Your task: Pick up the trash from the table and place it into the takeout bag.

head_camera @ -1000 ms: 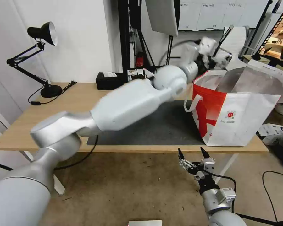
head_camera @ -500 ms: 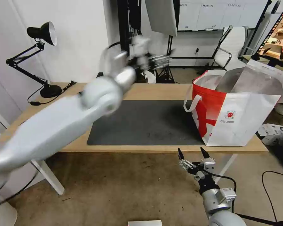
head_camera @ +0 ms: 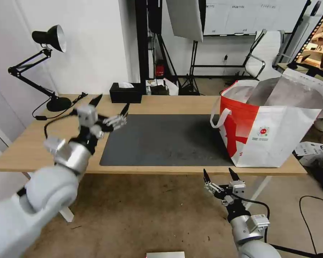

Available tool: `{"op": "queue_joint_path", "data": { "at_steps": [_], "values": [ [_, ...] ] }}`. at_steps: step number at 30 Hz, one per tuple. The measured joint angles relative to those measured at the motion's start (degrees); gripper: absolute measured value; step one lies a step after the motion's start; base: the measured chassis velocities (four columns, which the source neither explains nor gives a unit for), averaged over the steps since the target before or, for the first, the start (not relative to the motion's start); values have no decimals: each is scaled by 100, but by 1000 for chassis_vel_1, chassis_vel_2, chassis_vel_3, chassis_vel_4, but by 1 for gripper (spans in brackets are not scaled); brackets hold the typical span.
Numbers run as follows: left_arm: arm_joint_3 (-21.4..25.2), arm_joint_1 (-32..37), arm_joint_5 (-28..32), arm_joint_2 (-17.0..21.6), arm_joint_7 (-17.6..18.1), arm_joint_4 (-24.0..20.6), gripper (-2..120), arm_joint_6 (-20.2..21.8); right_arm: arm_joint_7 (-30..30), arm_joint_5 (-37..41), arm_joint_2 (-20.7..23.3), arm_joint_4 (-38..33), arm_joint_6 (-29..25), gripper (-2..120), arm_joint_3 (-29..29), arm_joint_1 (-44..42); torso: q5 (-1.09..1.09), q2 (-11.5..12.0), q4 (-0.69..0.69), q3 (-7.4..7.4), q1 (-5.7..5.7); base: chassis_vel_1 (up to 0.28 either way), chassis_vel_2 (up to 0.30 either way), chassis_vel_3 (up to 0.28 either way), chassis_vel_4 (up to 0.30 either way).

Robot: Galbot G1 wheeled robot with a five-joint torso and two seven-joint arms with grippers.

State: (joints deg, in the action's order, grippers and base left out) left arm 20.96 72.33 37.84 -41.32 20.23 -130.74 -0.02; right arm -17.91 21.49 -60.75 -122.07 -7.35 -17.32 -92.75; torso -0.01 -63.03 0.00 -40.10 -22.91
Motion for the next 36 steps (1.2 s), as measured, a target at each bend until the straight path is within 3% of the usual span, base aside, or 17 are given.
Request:
{"op": "queue_joint_path", "data": {
  "at_steps": [6,17,23,36],
  "values": [
    [280,1358,-1041,-794,35,218,100,-334,0,0,0,0,0,100,0,0,2,0,-1,0,0,0,0,0,0],
    [70,2044,-1593,-1606,191,713,100,-400,0,0,0,0,0,100,0,0,0,0,0,0,0,0,0,0,0],
    [102,2106,-1677,-1700,27,980,100,-503,0,0,0,0,0,100,0,0,1,1,-1,-1,-1,0,0,0,0],
    [71,2216,-1668,-1861,-60,1072,100,-445,0,0,0,0,0,100,0,0,1,1,-1,-1,-1,0,0,0,0]
  ]
}}
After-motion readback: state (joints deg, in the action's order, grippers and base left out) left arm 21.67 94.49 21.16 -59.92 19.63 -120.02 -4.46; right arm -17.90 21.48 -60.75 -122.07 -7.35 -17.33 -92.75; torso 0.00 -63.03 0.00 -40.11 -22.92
